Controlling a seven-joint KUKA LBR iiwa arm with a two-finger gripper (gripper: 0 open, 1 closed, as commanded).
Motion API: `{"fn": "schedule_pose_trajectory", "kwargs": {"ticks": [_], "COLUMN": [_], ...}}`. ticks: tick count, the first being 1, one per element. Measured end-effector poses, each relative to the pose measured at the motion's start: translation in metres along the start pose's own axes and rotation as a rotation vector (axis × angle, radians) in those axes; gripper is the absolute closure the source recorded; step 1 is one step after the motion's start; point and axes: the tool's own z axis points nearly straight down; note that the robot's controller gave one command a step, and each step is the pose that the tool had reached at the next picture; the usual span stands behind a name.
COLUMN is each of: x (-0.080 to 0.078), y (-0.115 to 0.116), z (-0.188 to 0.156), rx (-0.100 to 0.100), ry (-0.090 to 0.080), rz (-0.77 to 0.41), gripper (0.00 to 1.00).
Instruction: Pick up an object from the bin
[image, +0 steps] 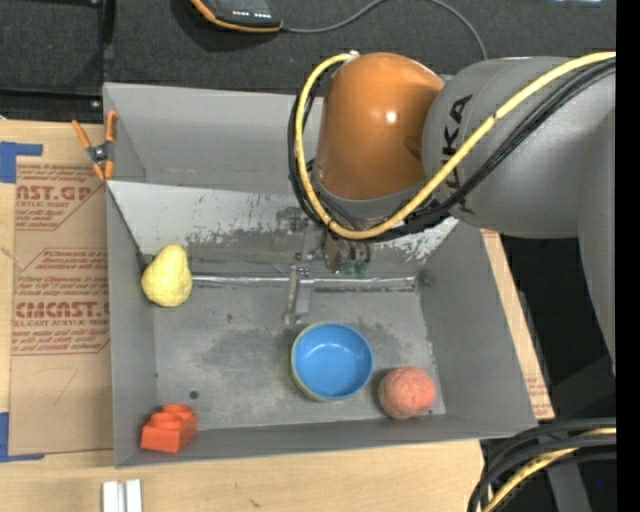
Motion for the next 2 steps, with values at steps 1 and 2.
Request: {"fn": "schedule_pose_trajectory", "kwargs": {"ticks": [1,2], "x": [0.030,0.038], "y": [-0.068,-0.071], "z": [0.132,0.069], "rx": [0.000,0.000], "ry": [0.003,-0.007], "rz": [-0.198,-0.214], "gripper": [0.00,0.00]}}
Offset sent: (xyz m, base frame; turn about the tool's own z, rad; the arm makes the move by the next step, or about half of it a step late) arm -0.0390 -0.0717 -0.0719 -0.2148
